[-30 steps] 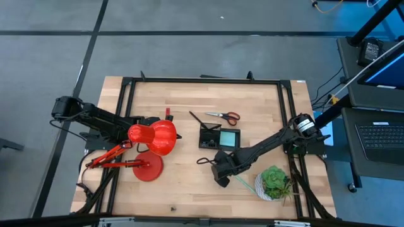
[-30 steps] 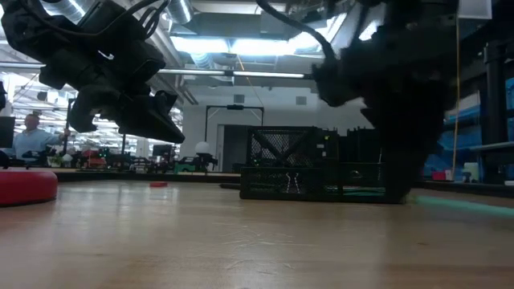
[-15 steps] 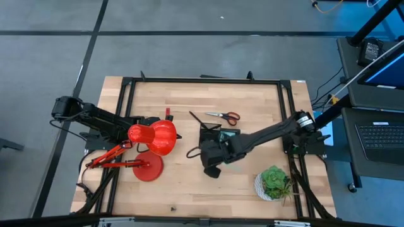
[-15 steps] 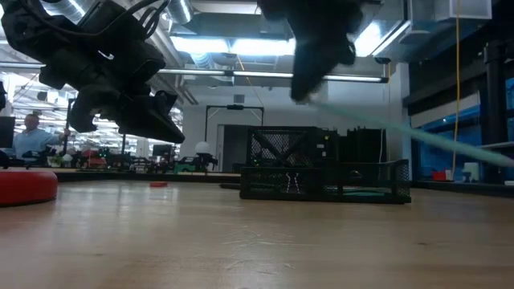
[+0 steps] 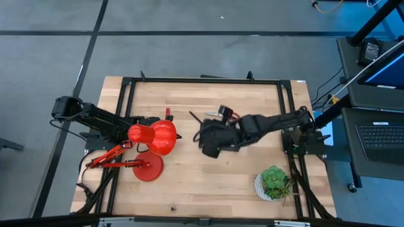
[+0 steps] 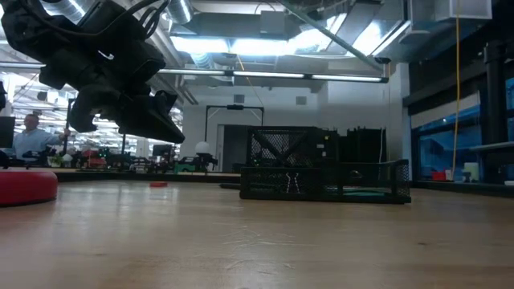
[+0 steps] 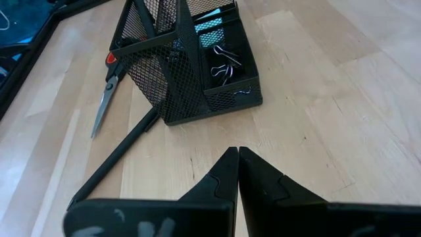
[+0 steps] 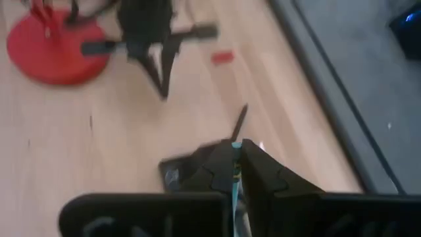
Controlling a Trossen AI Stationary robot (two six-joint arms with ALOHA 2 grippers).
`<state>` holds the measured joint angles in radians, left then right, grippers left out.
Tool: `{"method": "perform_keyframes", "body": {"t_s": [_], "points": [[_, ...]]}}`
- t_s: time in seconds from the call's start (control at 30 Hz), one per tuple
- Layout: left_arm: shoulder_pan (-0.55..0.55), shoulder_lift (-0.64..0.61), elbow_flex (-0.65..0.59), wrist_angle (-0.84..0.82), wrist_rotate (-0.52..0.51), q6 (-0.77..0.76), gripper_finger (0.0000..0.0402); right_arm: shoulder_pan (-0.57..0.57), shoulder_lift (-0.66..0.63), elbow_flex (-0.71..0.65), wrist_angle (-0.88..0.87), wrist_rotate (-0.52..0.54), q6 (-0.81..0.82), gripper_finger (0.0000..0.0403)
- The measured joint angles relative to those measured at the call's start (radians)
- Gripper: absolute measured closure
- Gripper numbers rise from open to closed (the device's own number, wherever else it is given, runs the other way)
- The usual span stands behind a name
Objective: Pick and place office supplies into organizer
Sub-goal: Put the light blue pencil into the black desk organizer
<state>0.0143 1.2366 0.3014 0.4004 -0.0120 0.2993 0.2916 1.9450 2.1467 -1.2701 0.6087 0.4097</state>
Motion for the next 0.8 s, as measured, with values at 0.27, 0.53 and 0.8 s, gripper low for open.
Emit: {"method": "perform_keyframes", "body": {"t_s": [0.27, 0.53, 0.8], "points": [[0.0, 0.0, 0.0, 0.0, 0.0, -0.001, 0.0396, -0.109, 0.0, 0.042, 0.106, -0.001, -0.133, 0.0387], [0.0, 0.0, 0.0, -0.001, 0.0, -0.041, 0.0396, -0.186, 0.0, 0.041, 0.185, -0.114, -0.182, 0.0387], [0.0, 0.0, 0.0, -0.019, 0.0, -0.078, 0.0396, -0.198, 0.0, 0.041, 0.22, -0.129, -0.226, 0.0387]]}}
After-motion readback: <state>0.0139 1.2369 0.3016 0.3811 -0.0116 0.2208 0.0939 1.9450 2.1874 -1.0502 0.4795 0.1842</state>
